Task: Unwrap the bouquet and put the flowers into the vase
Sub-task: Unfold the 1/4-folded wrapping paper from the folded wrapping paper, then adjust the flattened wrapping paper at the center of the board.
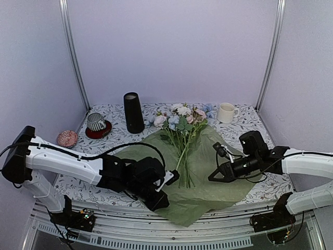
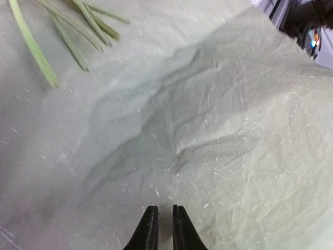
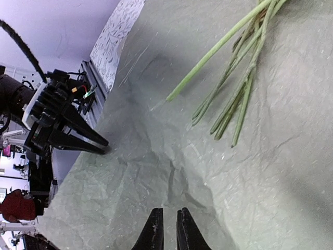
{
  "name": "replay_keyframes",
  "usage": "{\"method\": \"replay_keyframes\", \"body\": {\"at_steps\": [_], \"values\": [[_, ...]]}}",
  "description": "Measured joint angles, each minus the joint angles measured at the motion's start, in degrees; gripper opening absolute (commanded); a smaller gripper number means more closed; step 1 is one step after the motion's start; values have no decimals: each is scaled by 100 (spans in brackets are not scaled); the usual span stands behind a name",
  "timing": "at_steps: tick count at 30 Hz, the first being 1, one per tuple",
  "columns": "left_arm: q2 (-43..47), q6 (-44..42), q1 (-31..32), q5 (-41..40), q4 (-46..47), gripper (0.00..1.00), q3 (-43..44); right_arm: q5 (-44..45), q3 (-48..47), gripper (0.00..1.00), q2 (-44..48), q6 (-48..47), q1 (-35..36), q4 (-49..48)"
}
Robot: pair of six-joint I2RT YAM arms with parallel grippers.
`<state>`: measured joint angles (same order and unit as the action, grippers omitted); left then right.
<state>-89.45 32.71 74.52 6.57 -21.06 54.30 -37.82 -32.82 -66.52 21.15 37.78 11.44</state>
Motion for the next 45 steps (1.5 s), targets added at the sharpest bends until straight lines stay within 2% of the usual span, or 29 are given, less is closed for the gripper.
{"method": "replay_keyframes", "body": {"at_steps": [8,17,25,32,45], "values": [[-400,162,343,-61,-282,13,7,0,813,12,428,538,671,7],[-505,208,387,-354,-435,12,11,352,1054,11,-149,866,953,-46],[426,555,337,-721,-485,14,-269,647,691,11,-76,824,1027,118],[1091,743,271,-431,-72,13,-833,601,525,11,258,828,1180,-15],[-48,793,192,-293,216,11,-1025,514,1158,10,-938,1176,1471,-1010]]}}
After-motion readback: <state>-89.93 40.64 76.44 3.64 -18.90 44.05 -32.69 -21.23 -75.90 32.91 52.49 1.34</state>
